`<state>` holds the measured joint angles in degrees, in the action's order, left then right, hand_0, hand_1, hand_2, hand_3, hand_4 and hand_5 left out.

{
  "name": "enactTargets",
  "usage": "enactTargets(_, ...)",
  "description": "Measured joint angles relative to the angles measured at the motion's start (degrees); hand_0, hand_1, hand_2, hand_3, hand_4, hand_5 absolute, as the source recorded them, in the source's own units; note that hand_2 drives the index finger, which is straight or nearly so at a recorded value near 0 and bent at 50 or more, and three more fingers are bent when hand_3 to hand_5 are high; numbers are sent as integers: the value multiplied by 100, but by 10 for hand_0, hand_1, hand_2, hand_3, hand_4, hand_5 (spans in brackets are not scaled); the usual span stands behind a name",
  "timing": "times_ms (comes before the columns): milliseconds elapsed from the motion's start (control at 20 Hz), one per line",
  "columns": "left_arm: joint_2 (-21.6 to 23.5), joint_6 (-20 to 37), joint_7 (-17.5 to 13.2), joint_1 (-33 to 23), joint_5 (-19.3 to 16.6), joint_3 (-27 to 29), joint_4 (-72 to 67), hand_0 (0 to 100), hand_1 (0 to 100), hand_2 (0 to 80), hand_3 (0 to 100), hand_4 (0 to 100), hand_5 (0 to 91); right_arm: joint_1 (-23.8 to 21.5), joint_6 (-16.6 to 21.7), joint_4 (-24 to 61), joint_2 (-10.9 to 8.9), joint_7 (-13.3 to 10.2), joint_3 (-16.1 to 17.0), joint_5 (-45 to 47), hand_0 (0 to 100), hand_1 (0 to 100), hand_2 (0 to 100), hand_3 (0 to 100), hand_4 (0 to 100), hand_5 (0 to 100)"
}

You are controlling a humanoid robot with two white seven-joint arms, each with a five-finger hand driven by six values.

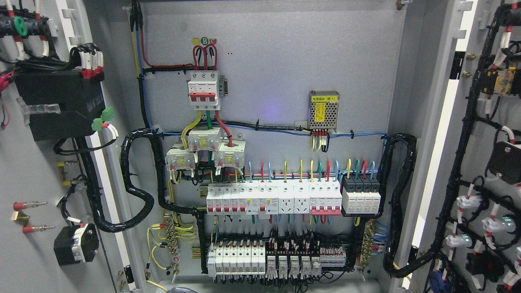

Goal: Open door with both hands

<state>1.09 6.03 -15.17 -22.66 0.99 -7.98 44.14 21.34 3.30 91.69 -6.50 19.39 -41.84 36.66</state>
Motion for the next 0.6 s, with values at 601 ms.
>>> enactTargets(601, 457, 4, -27, -768, 325, -425, 3067, 0, 0, 0, 0, 30, 0, -1200, 1235, 711, -1050, -408, 506, -4, 106, 0, 0, 0, 0, 0)
